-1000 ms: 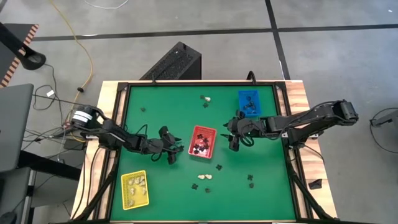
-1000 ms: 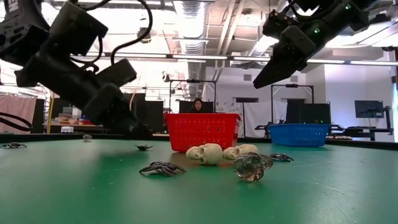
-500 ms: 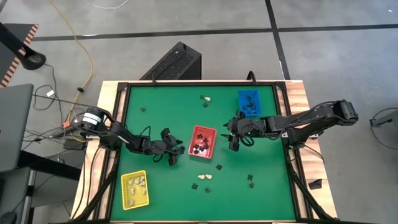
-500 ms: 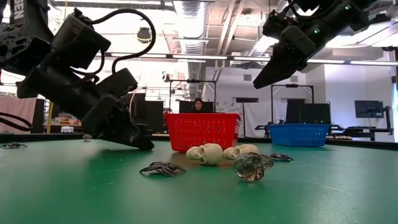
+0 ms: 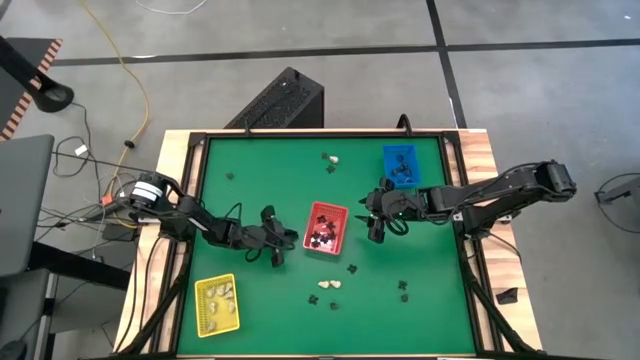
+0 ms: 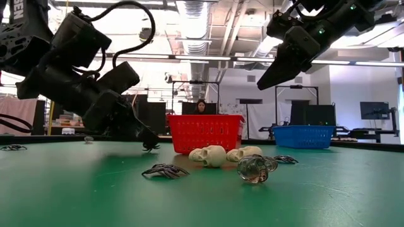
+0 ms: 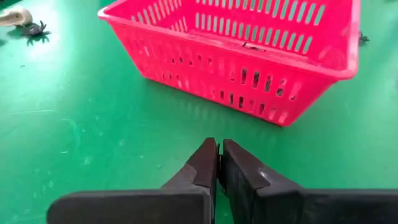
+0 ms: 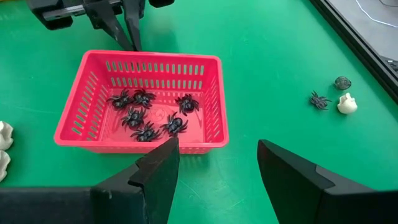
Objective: Sort Halloween decoration
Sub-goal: Put the black spider toy into the red bin
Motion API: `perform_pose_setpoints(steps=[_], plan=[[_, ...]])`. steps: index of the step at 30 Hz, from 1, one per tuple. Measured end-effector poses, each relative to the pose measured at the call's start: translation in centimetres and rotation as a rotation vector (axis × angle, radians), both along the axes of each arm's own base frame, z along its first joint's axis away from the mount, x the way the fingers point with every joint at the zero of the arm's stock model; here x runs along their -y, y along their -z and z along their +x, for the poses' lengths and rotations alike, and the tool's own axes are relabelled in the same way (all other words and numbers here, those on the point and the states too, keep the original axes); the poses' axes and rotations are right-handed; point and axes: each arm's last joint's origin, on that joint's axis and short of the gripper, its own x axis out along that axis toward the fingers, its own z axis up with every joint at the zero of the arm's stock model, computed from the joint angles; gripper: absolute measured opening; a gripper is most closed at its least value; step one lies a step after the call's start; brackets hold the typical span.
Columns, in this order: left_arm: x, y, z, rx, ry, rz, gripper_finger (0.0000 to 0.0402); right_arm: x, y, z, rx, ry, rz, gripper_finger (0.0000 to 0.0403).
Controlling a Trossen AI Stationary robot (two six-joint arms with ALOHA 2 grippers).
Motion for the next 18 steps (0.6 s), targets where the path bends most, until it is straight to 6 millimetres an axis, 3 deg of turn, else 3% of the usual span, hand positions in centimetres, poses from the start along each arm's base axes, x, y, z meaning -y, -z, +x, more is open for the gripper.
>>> perform_pose_setpoints(steps=[6,15,18], plan=[[0.0,-2.2,0.3,0.110,0.031,0.042,0.0003,0.0,0.0,0.0,0.000,0.000,0.000,0.0248],[-1.2,-8.5,-0.3,0.357,-0.011,0.151,0.0000,0.0,0.0,0.0,-0.002,0.000,-0.001,0.0248],[-1.8,-9.7,0.2,0.407,-0.017,0.135,0.0000,0.0,0.0,0.0,-0.004,-0.006,-0.009,0.0248]])
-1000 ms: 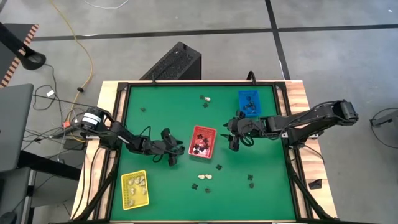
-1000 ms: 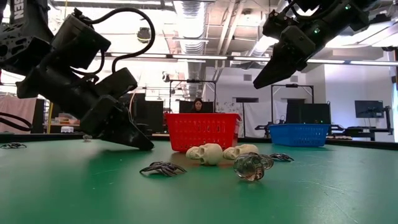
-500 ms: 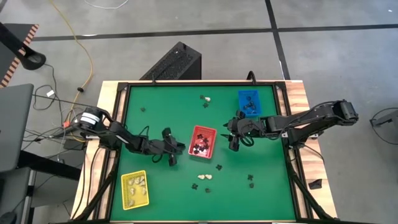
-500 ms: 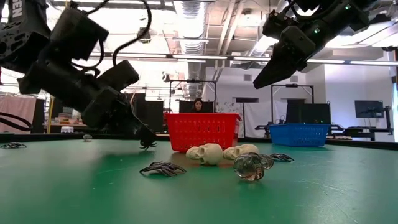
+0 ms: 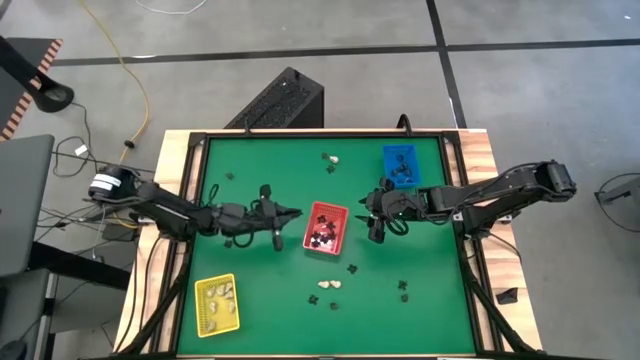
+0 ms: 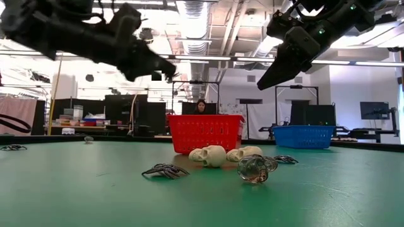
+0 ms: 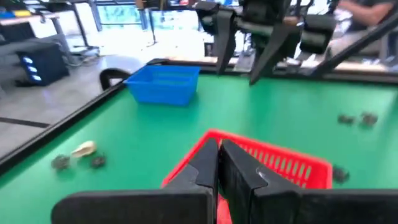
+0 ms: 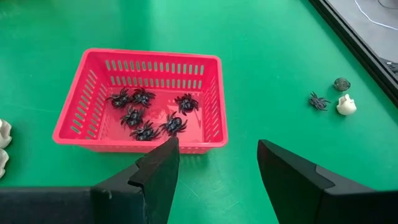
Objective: Sort Halloween decoration
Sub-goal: Put the black spider toy into the red bin, then put the white skull toy into the yellow bin
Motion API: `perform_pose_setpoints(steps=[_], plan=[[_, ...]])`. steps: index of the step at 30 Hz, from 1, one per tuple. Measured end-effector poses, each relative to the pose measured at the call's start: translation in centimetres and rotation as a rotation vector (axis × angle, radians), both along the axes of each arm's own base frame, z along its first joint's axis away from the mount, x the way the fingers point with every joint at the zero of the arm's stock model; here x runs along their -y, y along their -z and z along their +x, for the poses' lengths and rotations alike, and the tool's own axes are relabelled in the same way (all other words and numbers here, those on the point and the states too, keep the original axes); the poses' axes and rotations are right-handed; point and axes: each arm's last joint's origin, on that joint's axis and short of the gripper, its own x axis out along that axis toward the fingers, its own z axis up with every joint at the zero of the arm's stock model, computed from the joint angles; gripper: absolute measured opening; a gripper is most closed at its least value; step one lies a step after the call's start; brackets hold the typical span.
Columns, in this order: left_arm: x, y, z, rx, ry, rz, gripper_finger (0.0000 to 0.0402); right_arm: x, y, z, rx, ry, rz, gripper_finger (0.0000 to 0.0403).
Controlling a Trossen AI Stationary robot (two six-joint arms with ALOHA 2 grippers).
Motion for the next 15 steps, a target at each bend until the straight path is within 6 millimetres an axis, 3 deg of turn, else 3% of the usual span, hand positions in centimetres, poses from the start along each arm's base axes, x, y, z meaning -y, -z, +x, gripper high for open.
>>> perform_pose_setpoints(steps=[5,9,15], plan=[[-0.4,0.5,3.2,-0.043,0.100,-0.072,0.0000,0.0,0.0,0.0,0.000,0.000,-0.001,0.0248],[-0.2,1.3,5.7,-0.081,0.116,-0.035,0.0005,0.0,0.0,0.0,-0.001,0.001,0.000,0.0248],[-0.1,0.6,8.3,-0.153,0.117,0.014,0.0058,0.0,0.1,-0.1,-0.012,-0.002,-0.001,0.0248]])
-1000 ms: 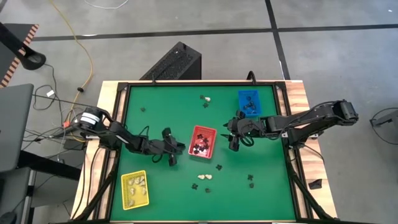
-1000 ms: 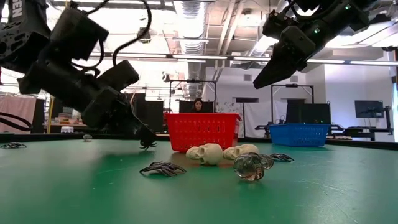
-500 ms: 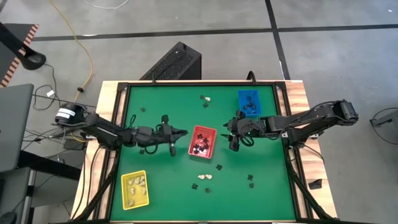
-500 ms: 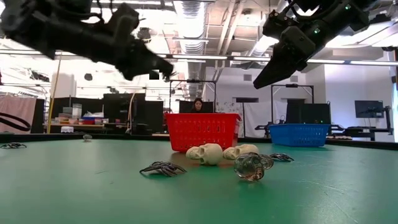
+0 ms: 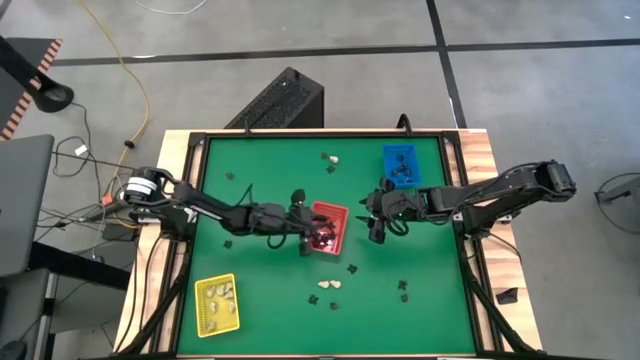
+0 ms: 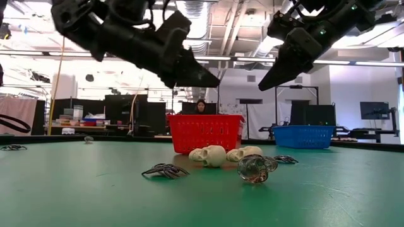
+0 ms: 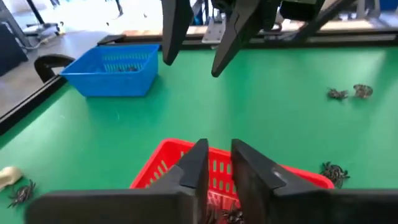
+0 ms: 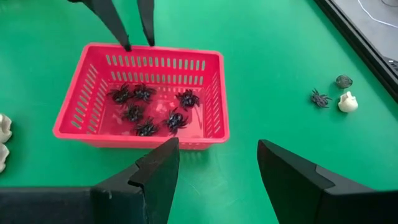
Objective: Sort Halloween decoration
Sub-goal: Put the white skull toy into the yellow bin
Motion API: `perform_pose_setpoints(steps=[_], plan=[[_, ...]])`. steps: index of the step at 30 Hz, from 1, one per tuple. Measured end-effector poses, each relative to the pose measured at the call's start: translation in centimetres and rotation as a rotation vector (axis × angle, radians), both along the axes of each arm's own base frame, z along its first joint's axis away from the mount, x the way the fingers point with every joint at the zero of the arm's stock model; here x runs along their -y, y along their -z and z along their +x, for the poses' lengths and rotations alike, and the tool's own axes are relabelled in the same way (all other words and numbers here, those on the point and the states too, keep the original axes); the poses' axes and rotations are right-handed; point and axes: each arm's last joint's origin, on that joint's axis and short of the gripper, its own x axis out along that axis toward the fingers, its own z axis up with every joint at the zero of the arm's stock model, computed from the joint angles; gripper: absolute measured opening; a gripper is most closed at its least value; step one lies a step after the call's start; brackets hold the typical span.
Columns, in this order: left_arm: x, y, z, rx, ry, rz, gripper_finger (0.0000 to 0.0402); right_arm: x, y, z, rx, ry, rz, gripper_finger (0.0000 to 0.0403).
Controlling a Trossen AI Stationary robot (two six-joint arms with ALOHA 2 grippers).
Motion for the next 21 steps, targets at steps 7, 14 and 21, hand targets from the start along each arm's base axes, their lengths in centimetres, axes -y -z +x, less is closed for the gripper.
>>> perform_pose_setpoints(steps=[7,14,21], plan=[[0.0,-1.5,1.7,-0.087,-0.009,0.024,0.0124,0.2,0.1,-0.1,-0.014,0.004,-0.006,0.0248],[-0.6,-3.4,-1.6,0.011,-0.171,0.033,0.0140,2.4,0.0,0.8,0.064,0.184,-0.021,0.0248],[-1.6,-2.7,-9.6,0.268,-0.227,0.037,0.0132,10.8,-0.7,4.5,0.038,0.268,0.072,0.0241]])
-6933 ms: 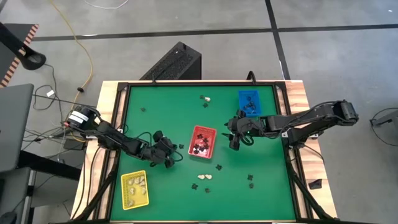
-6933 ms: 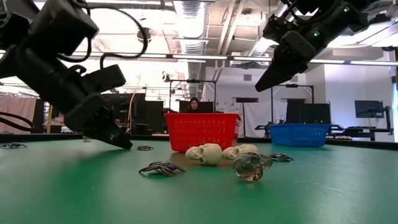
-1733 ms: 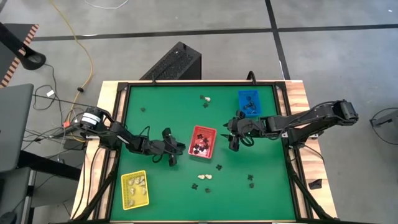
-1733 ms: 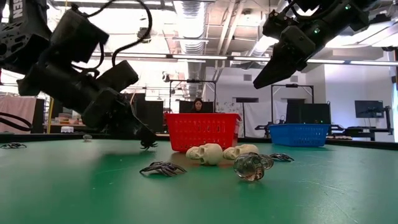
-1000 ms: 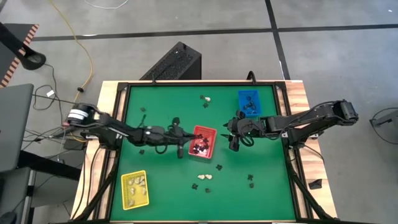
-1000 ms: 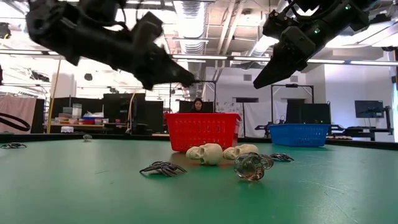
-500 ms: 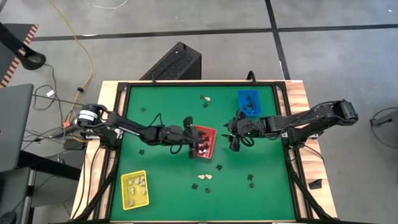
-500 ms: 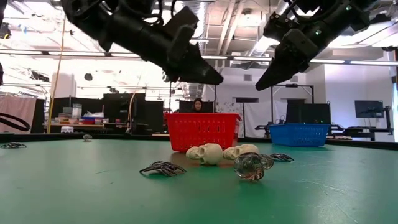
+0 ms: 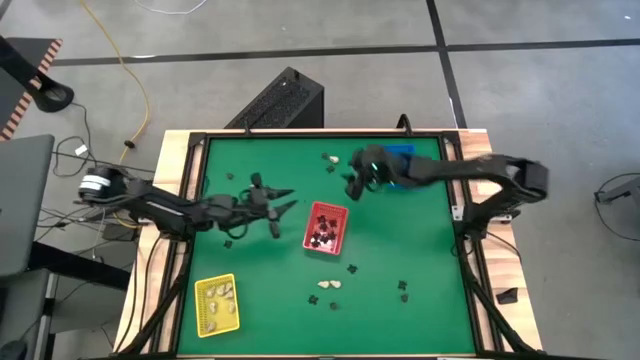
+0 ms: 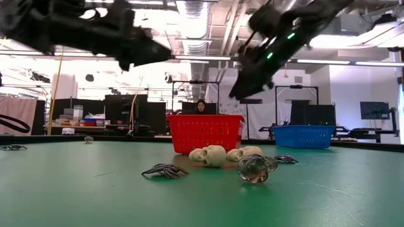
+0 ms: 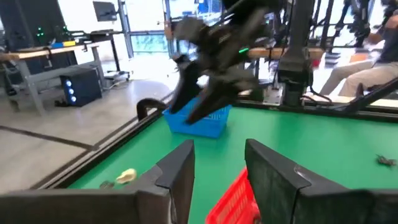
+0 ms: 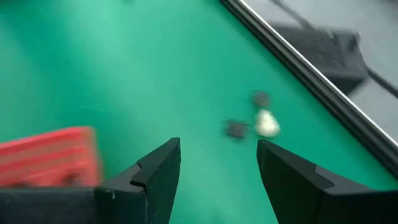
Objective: Sort Halloween decoration
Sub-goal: Put the white skull toy into the yellow bin
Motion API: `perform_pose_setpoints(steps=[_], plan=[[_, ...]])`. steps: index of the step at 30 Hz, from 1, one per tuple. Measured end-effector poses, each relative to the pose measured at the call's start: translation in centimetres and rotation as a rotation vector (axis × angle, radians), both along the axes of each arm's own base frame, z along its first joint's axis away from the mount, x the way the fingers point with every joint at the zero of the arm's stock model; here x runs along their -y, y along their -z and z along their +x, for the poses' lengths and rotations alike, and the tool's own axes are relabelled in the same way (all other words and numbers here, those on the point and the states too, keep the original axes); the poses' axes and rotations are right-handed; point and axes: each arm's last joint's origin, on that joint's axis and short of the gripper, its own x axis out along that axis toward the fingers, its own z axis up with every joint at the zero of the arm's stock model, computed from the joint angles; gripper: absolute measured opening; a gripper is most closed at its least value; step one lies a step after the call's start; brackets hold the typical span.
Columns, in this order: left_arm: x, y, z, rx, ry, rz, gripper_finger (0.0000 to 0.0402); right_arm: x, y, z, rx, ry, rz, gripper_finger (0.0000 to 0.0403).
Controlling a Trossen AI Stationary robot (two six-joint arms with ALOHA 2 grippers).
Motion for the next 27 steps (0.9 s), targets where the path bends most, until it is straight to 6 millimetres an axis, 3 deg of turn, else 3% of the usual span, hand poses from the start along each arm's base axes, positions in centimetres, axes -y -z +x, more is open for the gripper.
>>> perform_pose_setpoints(steps=[5,9,18,27], plan=[[-0.7,0.6,-3.5,0.035,0.016,-0.015,0.0124,5.9,1.9,3.1,-0.171,0.094,0.044,0.0234],[-1.1,0.7,-5.1,0.032,0.005,0.035,0.0114,8.7,3.5,5.7,-0.274,0.110,0.083,0.0233],[-1.9,-0.1,-6.2,0.020,-0.015,0.152,0.0099,12.1,4.3,9.0,-0.376,0.152,0.181,0.0233],[-2.8,-0.8,-6.7,0.062,0.017,0.179,0.0089,13.0,5.6,9.5,-0.401,0.167,0.261,0.0233]])
